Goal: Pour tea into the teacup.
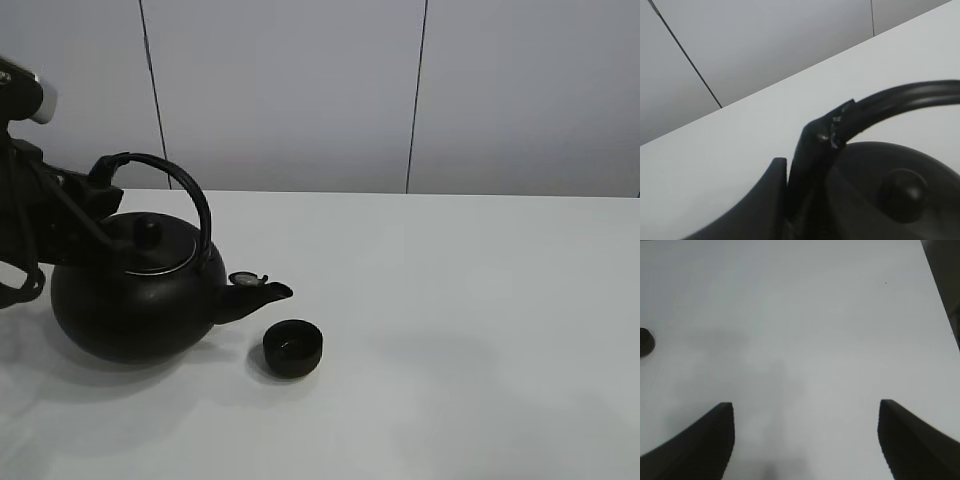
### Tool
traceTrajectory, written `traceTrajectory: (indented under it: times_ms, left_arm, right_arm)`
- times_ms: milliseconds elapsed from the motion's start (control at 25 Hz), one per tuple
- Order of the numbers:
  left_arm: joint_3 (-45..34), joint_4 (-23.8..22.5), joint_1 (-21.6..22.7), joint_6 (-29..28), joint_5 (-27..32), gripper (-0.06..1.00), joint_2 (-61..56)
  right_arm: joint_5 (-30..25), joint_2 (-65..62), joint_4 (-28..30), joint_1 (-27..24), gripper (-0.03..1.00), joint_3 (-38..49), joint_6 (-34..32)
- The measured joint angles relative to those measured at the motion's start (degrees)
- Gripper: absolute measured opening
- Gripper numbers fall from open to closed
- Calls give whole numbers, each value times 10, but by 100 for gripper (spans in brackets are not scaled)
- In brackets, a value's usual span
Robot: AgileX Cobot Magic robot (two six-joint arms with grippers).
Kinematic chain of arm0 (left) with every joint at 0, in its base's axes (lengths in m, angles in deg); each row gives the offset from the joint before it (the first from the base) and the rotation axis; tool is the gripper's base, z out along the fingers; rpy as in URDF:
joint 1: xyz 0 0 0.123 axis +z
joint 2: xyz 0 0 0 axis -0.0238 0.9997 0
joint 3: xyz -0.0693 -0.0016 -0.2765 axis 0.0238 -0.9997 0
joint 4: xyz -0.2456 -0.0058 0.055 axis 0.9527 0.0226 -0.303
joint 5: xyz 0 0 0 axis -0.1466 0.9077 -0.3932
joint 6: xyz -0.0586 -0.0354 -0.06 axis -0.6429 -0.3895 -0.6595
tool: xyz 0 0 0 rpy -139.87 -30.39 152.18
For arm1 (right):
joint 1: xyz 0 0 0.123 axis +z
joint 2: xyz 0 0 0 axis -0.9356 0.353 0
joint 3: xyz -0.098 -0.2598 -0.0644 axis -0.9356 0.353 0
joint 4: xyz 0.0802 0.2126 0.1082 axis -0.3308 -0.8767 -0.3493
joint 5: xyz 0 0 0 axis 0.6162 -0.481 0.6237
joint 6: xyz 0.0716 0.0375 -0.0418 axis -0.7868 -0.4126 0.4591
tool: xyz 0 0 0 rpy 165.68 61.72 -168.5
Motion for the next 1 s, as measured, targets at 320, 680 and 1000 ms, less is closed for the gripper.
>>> traceTrajectory:
  times_ms: [320, 680, 1000]
  left_arm:
    - [-4, -6, 4, 1, -6, 13, 0]
    - [-4, -10, 4, 41, -7, 13, 0]
    - [-4, -10, 4, 49, -7, 13, 0]
  right_arm:
    - [0, 0, 0, 0, 55, 0, 0]
    - [0, 0, 0, 0, 55, 0, 0]
    - [0, 0, 0, 0, 55, 0, 0]
